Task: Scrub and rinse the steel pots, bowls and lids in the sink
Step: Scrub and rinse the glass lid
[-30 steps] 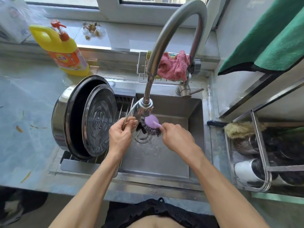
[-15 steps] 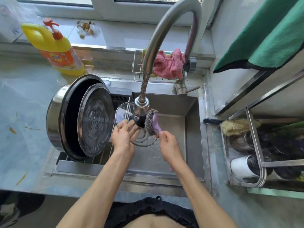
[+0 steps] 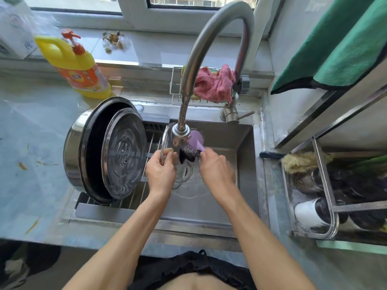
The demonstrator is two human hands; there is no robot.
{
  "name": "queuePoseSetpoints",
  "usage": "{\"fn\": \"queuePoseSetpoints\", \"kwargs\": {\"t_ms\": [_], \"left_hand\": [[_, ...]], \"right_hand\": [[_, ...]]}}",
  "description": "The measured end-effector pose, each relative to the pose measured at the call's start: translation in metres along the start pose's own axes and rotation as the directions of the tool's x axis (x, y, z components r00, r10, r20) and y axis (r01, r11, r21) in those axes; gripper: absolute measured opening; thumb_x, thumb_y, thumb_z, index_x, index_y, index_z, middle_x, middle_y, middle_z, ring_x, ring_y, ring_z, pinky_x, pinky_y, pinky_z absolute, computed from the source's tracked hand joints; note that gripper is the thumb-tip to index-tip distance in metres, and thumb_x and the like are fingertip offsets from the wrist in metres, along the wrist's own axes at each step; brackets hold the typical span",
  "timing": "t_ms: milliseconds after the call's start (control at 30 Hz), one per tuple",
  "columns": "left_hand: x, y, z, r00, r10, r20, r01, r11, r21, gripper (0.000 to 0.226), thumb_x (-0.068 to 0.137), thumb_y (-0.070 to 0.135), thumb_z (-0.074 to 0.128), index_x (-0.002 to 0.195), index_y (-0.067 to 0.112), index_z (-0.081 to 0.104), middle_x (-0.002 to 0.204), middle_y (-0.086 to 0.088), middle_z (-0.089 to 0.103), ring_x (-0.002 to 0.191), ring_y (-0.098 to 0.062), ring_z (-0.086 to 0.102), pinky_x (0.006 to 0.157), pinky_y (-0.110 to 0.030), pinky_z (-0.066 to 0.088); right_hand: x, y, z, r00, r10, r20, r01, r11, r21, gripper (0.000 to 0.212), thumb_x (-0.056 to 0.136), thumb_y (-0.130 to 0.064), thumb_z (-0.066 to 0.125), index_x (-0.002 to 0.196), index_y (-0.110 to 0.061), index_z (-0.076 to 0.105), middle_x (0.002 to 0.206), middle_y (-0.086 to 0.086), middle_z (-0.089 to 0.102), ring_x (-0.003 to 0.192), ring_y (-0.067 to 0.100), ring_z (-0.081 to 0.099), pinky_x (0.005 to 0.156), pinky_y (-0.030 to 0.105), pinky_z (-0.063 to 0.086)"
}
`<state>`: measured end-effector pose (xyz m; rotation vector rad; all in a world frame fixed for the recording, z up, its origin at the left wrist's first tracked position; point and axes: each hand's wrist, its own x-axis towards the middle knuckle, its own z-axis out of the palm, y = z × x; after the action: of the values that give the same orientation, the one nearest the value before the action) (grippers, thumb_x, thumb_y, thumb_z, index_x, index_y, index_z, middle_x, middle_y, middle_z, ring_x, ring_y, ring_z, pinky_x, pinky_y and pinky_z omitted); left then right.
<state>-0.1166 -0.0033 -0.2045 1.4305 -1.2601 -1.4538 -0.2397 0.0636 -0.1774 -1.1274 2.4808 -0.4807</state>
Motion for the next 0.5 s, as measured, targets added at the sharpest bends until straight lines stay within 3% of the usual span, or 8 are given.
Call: {"fn": "queuePoseSetpoints", "kwargs": {"t_ms": [133, 300, 500], "left_hand": [[-0.009, -0.008, -0.003, 0.984, -0.176, 0.029, 0.178, 0.979, -0.103, 0.008, 0.103, 0.014, 0.056, 0.099, 0.013, 0.064, 0.097, -0.008, 0.076, 0.085, -0.021, 0.074, 0.068, -0.029, 0.06], [0.008, -0.016, -0.012, 0.909, -0.399, 0.119, 0.416, 0.863, -0.289, 0.013, 0.106, 0.013, 0.049, 0.109, 0.01, 0.062, 0.103, -0.01, 0.075, 0.091, -0.025, 0.073, 0.074, -0.034, 0.063], [0.03, -0.02, -0.022, 0.82, -0.503, 0.273, 0.572, 0.693, -0.439, 0.019, 0.108, 0.015, 0.042, 0.103, 0.012, 0.06, 0.085, -0.007, 0.078, 0.073, -0.022, 0.077, 0.063, -0.034, 0.064]], "right_hand": [[0.021, 0.007, 0.003, 0.993, 0.074, 0.094, -0.084, 0.99, 0.111, 0.037, 0.105, -0.036, 0.029, 0.111, -0.014, 0.059, 0.101, 0.015, 0.065, 0.088, 0.034, 0.057, 0.068, 0.038, 0.04], [0.015, 0.046, 0.007, 0.982, 0.149, 0.114, -0.179, 0.923, 0.339, 0.031, 0.104, -0.031, 0.035, 0.09, -0.015, 0.057, 0.079, 0.003, 0.058, 0.072, 0.025, 0.052, 0.064, 0.034, 0.036], [-0.001, 0.087, 0.026, 0.916, 0.367, 0.16, -0.393, 0.754, 0.526, 0.034, 0.098, -0.035, 0.046, 0.069, -0.018, 0.05, 0.059, 0.0, 0.049, 0.055, 0.024, 0.048, 0.056, 0.034, 0.041]]}}
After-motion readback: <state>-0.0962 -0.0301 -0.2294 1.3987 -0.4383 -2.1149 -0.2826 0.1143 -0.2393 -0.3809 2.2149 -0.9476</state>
